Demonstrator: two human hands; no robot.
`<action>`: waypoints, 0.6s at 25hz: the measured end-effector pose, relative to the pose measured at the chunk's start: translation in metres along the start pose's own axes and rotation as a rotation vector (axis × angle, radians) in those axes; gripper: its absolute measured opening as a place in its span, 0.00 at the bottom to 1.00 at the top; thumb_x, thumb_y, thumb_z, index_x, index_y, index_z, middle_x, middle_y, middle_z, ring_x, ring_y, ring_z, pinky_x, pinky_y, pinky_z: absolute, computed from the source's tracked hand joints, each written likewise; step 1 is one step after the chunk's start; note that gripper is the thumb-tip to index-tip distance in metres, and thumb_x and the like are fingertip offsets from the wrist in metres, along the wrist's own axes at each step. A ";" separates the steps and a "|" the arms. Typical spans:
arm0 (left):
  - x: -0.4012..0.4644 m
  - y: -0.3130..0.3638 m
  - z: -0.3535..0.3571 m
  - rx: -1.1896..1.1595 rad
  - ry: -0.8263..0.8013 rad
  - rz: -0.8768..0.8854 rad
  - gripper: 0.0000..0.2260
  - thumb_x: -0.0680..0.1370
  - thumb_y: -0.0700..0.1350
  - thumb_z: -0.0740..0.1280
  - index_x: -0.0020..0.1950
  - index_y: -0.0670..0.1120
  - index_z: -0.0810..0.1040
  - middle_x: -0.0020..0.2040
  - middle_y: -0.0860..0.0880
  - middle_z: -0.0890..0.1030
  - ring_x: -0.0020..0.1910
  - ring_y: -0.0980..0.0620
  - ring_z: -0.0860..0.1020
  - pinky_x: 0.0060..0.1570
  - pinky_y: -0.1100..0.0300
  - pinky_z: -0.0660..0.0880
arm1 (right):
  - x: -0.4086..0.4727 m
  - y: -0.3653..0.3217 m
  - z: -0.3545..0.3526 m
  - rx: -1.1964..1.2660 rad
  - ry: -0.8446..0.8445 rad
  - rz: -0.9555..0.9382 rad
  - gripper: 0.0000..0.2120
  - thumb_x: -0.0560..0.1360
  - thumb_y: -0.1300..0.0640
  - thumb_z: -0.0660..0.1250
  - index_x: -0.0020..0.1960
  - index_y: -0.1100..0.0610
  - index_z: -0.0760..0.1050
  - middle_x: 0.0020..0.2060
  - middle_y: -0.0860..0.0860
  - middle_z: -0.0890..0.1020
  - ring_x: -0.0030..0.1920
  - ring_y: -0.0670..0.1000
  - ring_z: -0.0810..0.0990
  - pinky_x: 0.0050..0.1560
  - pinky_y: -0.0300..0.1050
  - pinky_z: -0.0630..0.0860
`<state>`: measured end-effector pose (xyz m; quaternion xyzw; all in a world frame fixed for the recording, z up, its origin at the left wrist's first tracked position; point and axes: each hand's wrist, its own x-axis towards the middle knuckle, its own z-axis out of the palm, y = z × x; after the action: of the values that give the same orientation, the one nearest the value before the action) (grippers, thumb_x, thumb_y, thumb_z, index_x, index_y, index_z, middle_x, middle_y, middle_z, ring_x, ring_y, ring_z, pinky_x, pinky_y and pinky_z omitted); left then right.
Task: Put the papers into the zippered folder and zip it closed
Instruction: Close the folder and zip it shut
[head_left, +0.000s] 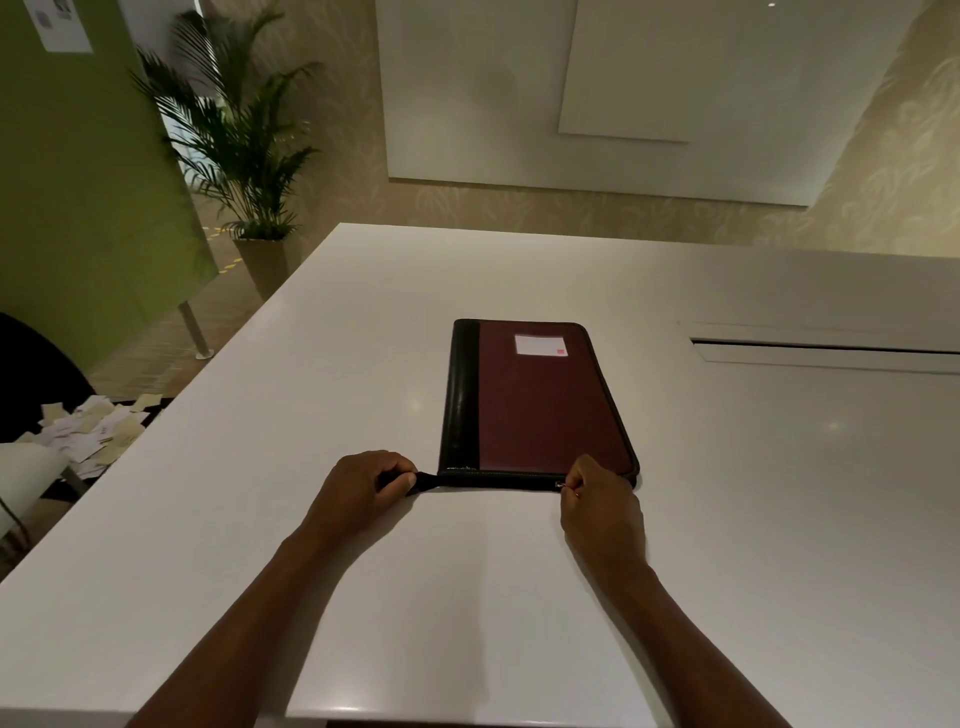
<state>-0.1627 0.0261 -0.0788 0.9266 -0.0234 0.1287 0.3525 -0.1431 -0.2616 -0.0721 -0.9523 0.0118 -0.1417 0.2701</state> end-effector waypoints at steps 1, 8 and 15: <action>0.000 0.000 0.000 0.001 0.001 -0.005 0.06 0.73 0.48 0.66 0.40 0.57 0.81 0.36 0.59 0.82 0.36 0.58 0.79 0.32 0.63 0.72 | 0.002 0.006 -0.003 -0.006 0.007 0.003 0.09 0.74 0.63 0.60 0.37 0.54 0.66 0.28 0.47 0.72 0.28 0.48 0.73 0.26 0.45 0.72; 0.001 0.002 0.006 0.055 0.046 -0.048 0.05 0.73 0.49 0.66 0.43 0.57 0.81 0.37 0.60 0.82 0.36 0.59 0.79 0.33 0.59 0.75 | 0.016 0.050 -0.027 -0.015 0.026 0.026 0.09 0.73 0.65 0.60 0.36 0.55 0.67 0.28 0.48 0.74 0.27 0.47 0.71 0.24 0.40 0.64; 0.006 0.012 0.012 0.130 0.034 -0.168 0.09 0.73 0.47 0.65 0.36 0.61 0.79 0.35 0.60 0.82 0.37 0.59 0.79 0.36 0.60 0.74 | 0.036 0.078 -0.044 0.032 -0.009 -0.002 0.07 0.72 0.65 0.62 0.37 0.55 0.70 0.29 0.50 0.75 0.29 0.52 0.75 0.27 0.44 0.68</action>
<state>-0.1562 0.0097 -0.0778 0.9439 0.0689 0.1155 0.3017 -0.1170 -0.3547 -0.0673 -0.9485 0.0072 -0.1379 0.2851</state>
